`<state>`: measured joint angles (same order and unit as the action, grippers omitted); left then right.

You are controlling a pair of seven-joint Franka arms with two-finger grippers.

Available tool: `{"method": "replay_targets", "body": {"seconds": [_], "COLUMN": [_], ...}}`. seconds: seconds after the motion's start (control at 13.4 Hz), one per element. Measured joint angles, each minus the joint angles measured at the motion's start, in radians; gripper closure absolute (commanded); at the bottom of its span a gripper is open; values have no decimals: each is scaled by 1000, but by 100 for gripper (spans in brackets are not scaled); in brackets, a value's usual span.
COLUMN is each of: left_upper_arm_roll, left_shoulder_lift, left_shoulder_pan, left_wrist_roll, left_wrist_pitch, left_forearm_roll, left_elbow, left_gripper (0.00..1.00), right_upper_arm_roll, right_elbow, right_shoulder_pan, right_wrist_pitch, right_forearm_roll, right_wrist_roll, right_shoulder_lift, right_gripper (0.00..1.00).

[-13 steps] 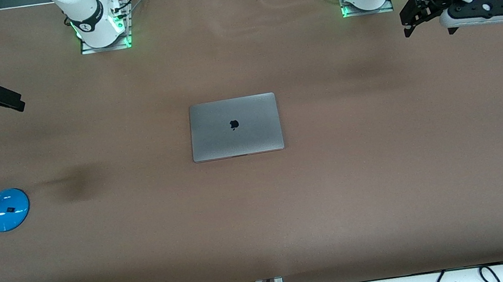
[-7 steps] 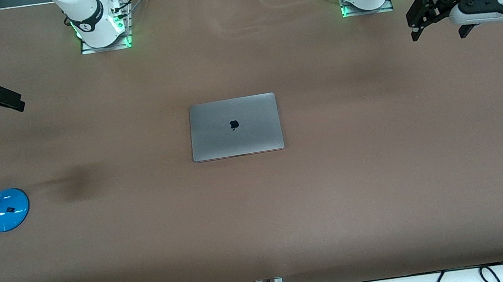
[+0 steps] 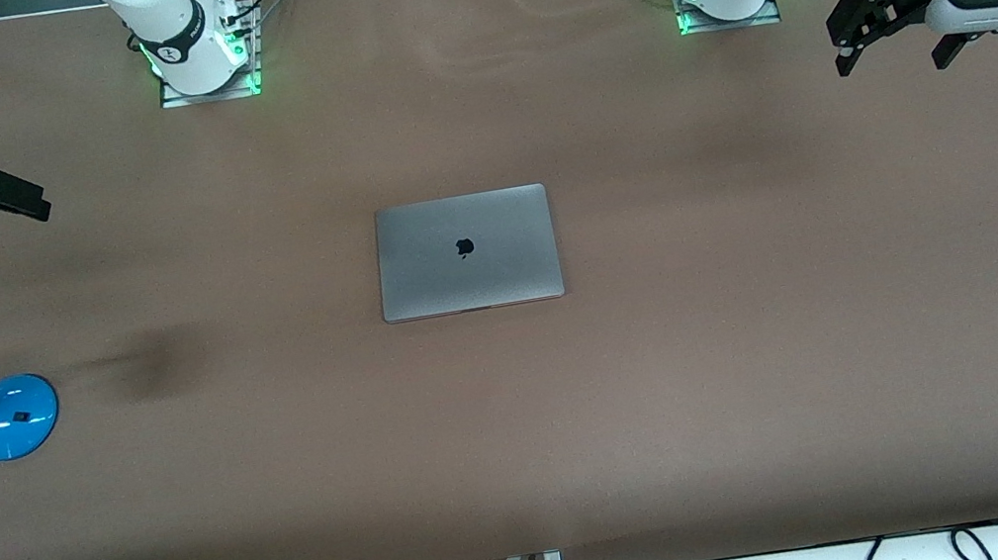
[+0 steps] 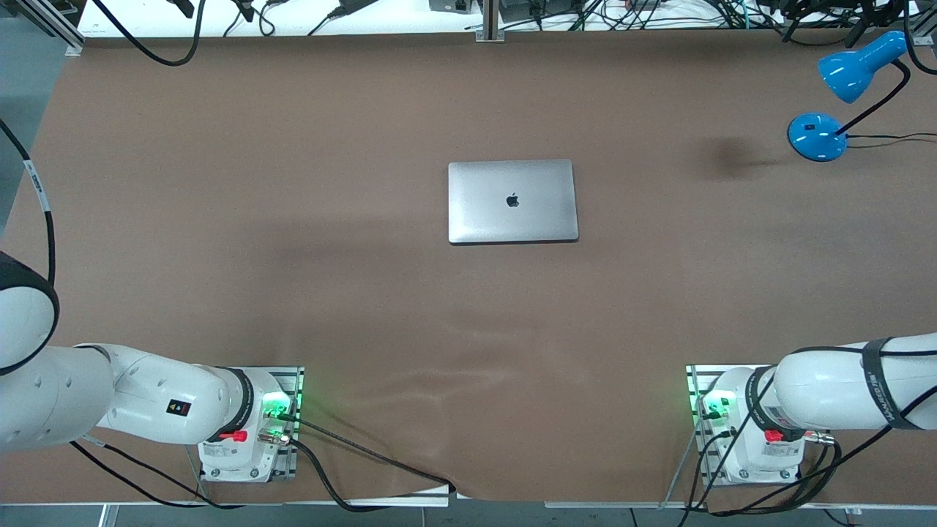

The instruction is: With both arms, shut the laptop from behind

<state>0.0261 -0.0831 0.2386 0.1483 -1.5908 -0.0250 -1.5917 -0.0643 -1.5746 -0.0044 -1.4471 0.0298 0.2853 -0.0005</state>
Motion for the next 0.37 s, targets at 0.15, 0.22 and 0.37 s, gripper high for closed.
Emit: {"method": "replay_targets", "body": {"seconds": [0.15,0.22,0.37], "left_upper_arm_roll": [-1,-1,1], "left_shoulder_lift": [9,11,12], "left_shoulder_pan": [6,8,8], "left_wrist_roll": [0,0,0], "left_wrist_pitch": [5,7,8], "left_forearm_roll": [0,0,0], "left_elbow": [0,0,3], "left_gripper": [0,0,0], "right_upper_arm_roll": [0,0,-1], "right_elbow": [-1,-1,-1], "right_shoulder_pan": [0,0,0], "right_wrist_pitch": [0,0,0], "right_forearm_roll": [0,0,0], "right_wrist_roll": [0,0,0], "right_shoulder_lift": [0,0,0], "right_gripper": [0,0,0]}}
